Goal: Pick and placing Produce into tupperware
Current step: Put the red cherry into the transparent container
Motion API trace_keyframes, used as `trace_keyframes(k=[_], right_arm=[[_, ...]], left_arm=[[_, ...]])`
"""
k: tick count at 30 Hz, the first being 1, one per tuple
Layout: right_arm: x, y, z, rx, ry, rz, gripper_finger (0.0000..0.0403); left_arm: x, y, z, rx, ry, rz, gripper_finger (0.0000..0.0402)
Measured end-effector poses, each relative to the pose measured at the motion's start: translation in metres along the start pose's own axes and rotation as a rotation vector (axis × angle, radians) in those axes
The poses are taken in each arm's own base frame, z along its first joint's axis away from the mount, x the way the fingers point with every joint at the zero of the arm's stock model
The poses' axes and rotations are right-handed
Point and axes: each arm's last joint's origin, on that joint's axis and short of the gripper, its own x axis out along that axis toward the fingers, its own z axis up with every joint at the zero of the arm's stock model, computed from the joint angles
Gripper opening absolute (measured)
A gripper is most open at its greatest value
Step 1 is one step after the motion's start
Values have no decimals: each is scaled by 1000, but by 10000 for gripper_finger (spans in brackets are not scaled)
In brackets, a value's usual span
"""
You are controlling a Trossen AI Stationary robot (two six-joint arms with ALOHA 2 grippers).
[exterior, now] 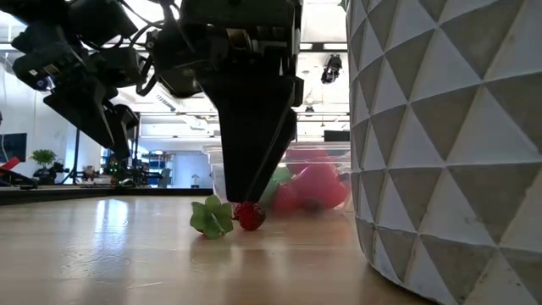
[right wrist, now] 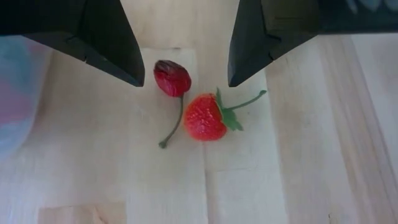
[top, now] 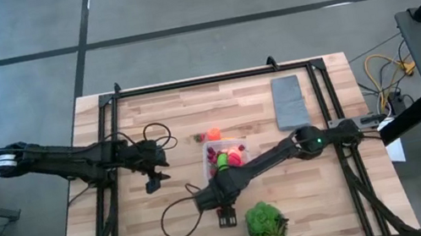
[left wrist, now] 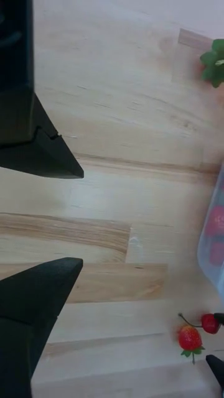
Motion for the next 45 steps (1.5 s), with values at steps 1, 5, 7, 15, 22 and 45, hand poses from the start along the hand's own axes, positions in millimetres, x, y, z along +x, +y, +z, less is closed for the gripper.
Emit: trace_keyframes(k=[1, 5, 7, 15, 22, 45], right_arm=[[1, 0, 0, 5, 0, 0, 224], [3, 0, -2, 22, 8, -7, 224], [5, -1, -2, 23, 7, -21, 224], [11, -3, -6, 72, 25, -49, 224], [8, -3, -4, 99, 13, -46, 224], [3, 4, -3, 133, -35, -100, 224]], left_arm=[[0, 0, 0, 0, 0, 0, 206], [0, 0, 0, 0, 0, 0, 206], [0, 0, 0, 0, 0, 0, 206], [0, 0, 0, 0, 0, 0, 206], [0, 0, 0, -1, 0, 0, 206], [0, 0, 0, 17, 2, 0, 206]])
